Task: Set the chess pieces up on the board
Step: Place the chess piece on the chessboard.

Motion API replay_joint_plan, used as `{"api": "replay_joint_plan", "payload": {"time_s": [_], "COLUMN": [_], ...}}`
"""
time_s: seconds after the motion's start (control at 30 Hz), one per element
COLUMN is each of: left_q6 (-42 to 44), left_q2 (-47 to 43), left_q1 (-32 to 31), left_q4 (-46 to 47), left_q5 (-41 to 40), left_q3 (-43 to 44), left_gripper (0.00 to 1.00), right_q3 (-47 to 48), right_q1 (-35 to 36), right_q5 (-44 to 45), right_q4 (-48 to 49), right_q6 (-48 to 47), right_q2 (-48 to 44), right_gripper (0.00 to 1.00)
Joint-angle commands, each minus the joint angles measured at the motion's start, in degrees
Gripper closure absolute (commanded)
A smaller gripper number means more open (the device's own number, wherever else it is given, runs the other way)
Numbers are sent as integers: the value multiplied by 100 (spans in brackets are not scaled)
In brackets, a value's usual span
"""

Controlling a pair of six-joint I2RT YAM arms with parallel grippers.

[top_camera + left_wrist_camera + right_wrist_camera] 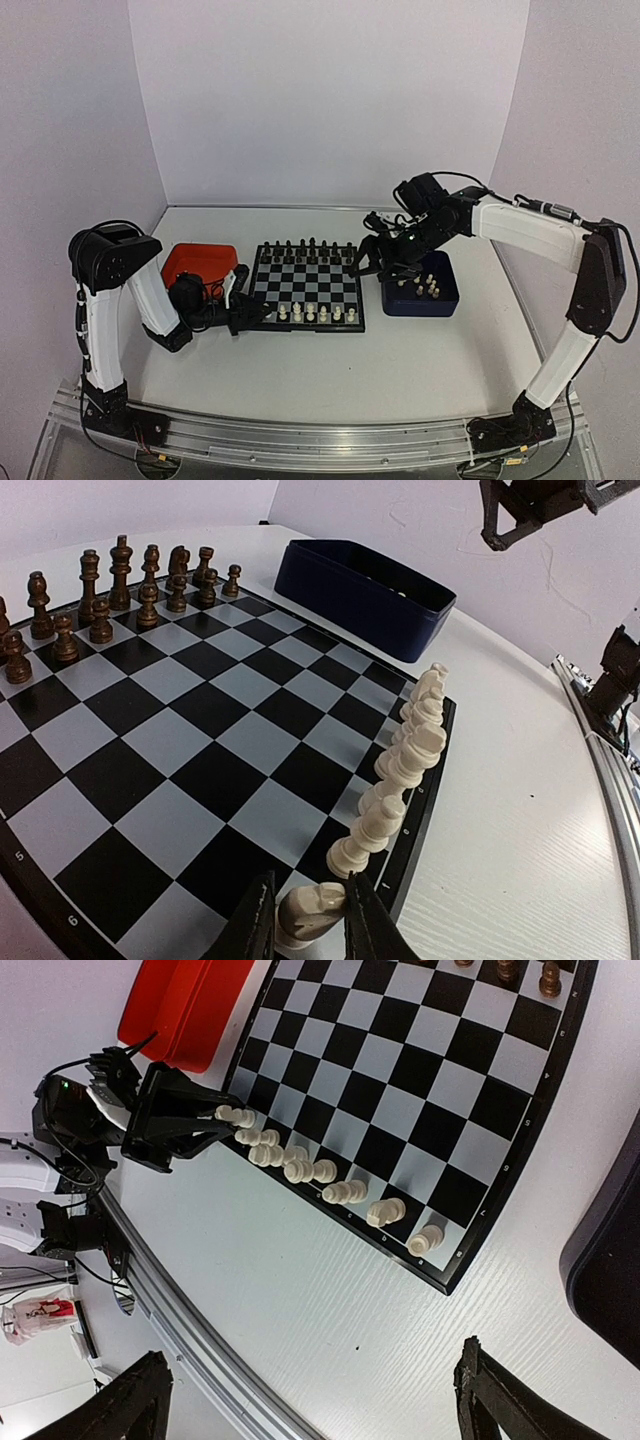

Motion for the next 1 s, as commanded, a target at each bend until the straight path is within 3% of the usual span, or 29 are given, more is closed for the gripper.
{"api": "replay_joint_plan", "payload": {"time_s": [0.0, 0.3, 0.7, 0.97], "left_q6": [45, 168, 328, 172], "left_q2": [38, 10, -32, -65], "left_q1": [26, 26, 24, 26], "left_q4": [1007, 921, 0, 337], "left_q5": [39, 380, 597, 455], "left_q3": [151, 148, 590, 453], "left_gripper": [77, 78, 77, 70], "right_q3": [-42, -102, -250, -366], "right_q1": [46, 45, 40, 40], "right_q5": [-43, -9, 110, 142], "right_q4": [95, 86, 85, 92], "right_q6": [-56, -143, -223, -216], "right_q2": [-281, -369, -606, -698], "right_gripper": [6, 6, 5, 5]}}
